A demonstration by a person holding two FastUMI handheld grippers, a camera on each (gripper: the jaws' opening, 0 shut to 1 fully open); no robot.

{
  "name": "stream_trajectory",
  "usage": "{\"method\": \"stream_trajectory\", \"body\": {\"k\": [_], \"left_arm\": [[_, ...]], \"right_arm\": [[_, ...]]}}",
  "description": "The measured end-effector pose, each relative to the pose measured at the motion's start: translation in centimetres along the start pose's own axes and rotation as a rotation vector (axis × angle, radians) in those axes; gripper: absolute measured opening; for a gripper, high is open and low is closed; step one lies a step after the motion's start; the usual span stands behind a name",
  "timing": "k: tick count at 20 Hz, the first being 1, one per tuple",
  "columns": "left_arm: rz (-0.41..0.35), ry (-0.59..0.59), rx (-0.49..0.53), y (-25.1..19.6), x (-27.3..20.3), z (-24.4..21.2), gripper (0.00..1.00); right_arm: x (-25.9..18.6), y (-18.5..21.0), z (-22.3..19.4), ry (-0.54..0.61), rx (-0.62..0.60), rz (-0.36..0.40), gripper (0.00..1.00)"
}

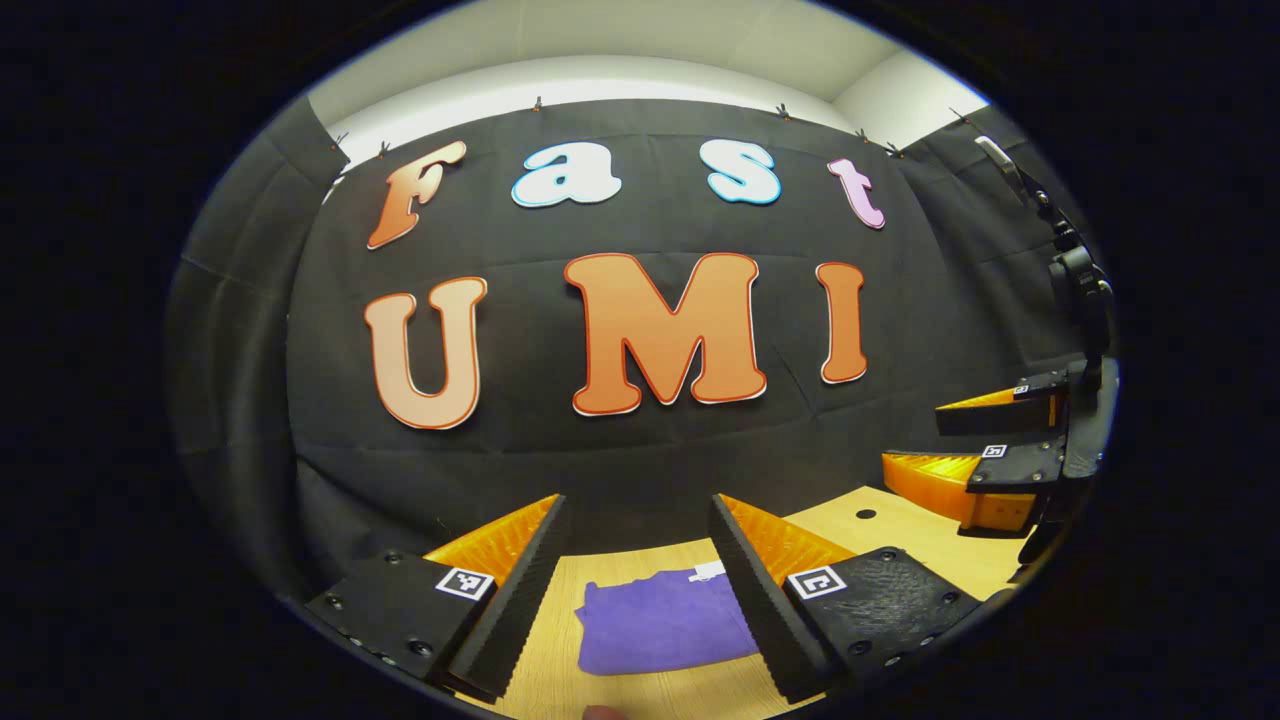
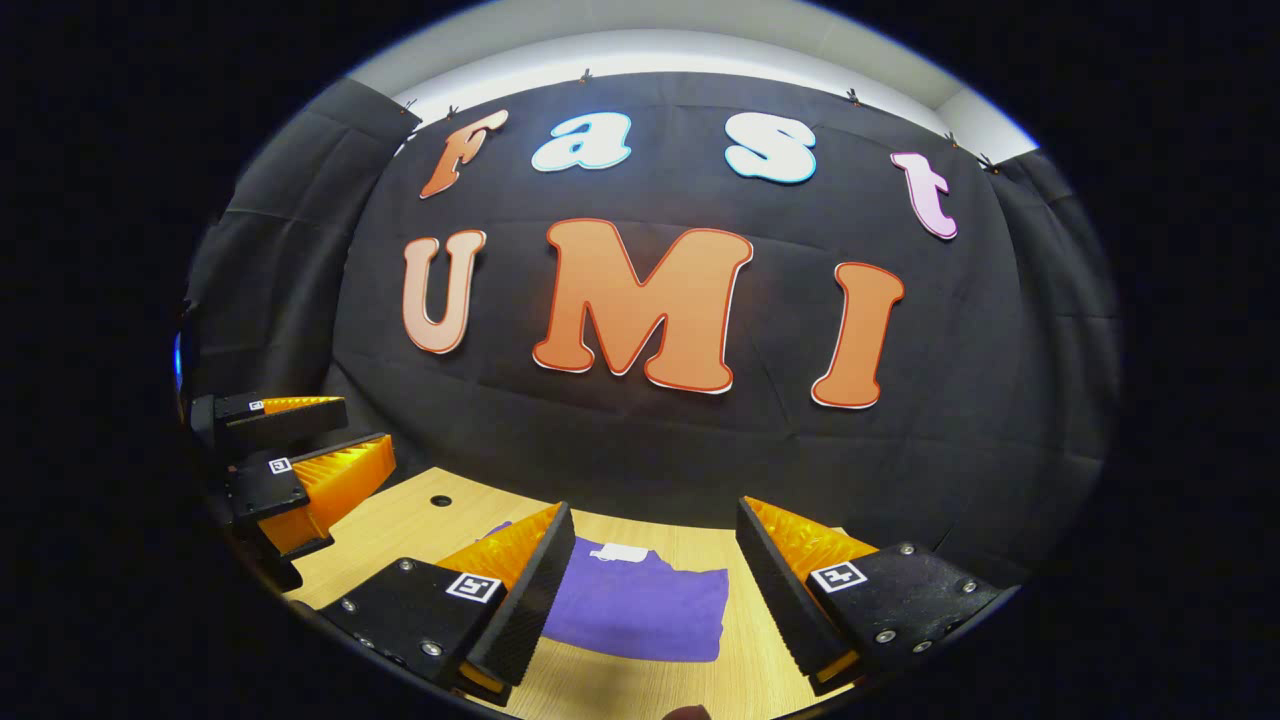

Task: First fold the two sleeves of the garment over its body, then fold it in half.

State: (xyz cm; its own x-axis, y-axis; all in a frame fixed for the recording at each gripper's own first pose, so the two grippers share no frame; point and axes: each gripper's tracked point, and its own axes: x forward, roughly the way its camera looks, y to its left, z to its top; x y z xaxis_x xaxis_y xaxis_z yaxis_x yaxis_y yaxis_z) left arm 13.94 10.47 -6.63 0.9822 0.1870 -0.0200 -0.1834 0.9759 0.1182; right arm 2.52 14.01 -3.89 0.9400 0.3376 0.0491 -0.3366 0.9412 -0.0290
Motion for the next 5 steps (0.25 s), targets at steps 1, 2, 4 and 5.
{"method": "stream_trajectory", "body": {"k": [1,2,4,5], "left_arm": [[0.007,-0.004,-0.001,-0.4,-0.7,0.3,0.91],[0.011,-0.016,-0.007,-1.1,-1.1,0.7,0.91],[0.019,-0.041,-0.024,-2.3,-1.9,1.5,0.92],[0.034,-0.039,-0.027,-2.6,-2.6,1.9,0.90]], "right_arm": [[-0.6,-0.4,-0.3,0.001,0.005,0.015,0.96],[-1.3,-0.7,-0.5,0.001,0.007,0.028,0.96],[-2.4,-1.2,-1.1,0.008,0.021,0.060,0.96],[-2.8,-1.8,-1.4,0.014,0.025,0.065,0.96]]}}
